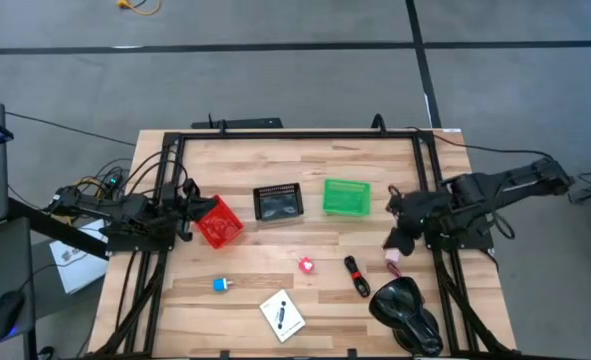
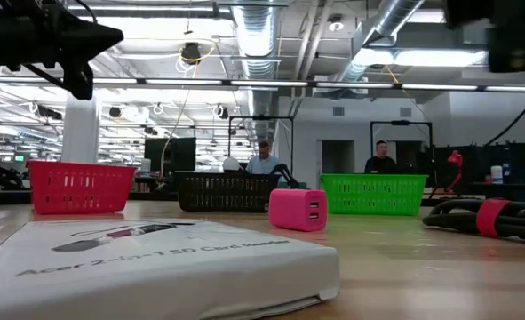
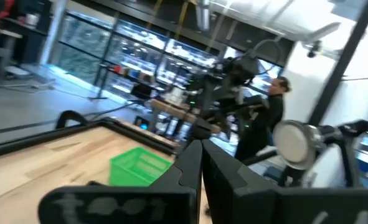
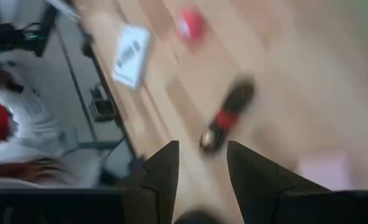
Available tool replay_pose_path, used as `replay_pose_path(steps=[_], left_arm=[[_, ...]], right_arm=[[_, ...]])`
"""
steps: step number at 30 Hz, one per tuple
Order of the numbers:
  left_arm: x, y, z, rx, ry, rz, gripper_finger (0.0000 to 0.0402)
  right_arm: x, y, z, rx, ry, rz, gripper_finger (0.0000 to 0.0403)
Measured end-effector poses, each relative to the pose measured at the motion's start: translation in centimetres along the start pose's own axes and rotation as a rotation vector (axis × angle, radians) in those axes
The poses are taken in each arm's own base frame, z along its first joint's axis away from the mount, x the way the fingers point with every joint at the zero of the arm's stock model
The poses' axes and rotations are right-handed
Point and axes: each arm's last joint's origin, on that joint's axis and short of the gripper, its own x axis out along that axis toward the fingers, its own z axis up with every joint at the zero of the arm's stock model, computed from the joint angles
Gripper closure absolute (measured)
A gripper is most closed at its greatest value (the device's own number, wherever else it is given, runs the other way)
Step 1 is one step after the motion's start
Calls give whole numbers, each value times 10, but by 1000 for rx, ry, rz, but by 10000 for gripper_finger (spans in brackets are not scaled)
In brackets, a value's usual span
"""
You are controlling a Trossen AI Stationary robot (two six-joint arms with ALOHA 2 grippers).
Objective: Pick and place items into bin
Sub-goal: Put the pink charger cable into the green bin
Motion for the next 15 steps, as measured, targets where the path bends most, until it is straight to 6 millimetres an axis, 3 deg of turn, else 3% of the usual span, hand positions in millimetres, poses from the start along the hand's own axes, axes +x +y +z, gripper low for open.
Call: replay_pose_path(steps=[7,11,15], left_arm=[[0,-1,1,66,-6,-14,401],[0,-2,4,52,-38,-24,401],[0,-3,5,48,-44,-46,401]], right_arm=[[23,7,-28,151,196,-159,280],[27,0,-44,147,180,-353,285],[32,-5,-53,283,178,-498,284]])
